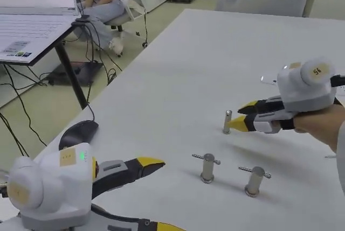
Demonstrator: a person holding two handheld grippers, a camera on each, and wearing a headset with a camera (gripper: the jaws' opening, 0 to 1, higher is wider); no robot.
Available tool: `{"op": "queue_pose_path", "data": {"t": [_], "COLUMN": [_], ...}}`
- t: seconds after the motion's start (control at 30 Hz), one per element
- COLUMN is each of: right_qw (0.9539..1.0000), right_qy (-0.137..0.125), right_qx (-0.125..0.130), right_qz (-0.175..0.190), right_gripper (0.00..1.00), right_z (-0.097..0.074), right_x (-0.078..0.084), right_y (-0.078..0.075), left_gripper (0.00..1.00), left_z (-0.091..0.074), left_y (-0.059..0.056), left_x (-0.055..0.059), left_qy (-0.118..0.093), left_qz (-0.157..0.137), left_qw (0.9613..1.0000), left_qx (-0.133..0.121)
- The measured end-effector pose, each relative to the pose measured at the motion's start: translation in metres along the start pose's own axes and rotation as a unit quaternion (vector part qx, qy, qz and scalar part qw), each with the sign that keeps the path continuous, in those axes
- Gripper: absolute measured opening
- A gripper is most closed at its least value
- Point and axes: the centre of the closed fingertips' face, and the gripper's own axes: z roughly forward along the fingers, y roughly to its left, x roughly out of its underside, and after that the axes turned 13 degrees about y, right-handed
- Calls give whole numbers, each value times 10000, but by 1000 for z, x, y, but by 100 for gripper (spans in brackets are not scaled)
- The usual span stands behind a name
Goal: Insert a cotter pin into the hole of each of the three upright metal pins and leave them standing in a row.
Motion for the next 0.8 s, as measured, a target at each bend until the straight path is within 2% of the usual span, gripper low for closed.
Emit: {"op": "queue_pose_path", "data": {"t": [0.23, 0.33, 0.43, 0.53, 0.57, 0.63, 0.67, 0.8], "right_qw": [9999, 9997, 9998, 9994, 9989, 9992, 9986, 9981], "right_qy": [83, 137, 103, 135, 143, 152, 186, 266], "right_qx": [38, 126, 98, 117, 229, 170, 247, 317], "right_qz": [-50, -133, -165, -283, -385, -326, -432, -466], "right_gripper": [29, 23, 20, 12, 11, 11, 11, 10], "right_z": [17, 22, 26, 27, 27, 26, 26, 23], "right_x": [-1, 0, -3, -3, -4, -3, -2, 1], "right_y": [-4, -7, -5, -3, -6, -5, -6, -7], "left_gripper": [73, 73, 73, 74, 74, 73, 73, 73], "left_z": [-3, -2, -2, -2, -2, -2, -1, -1], "left_y": [3, 5, 6, 8, 8, 8, 8, 8], "left_x": [-1, 0, -1, 0, 0, 0, 0, -1], "left_qy": [-12, -13, -28, -27, -34, -35, -35, -37], "left_qz": [-10, -11, -33, -39, -33, -36, -40, -16], "left_qw": [10000, 10000, 10000, 10000, 10000, 10000, 10000, 10000], "left_qx": [-44, -58, -65, -71, -71, -69, -63, -57]}}
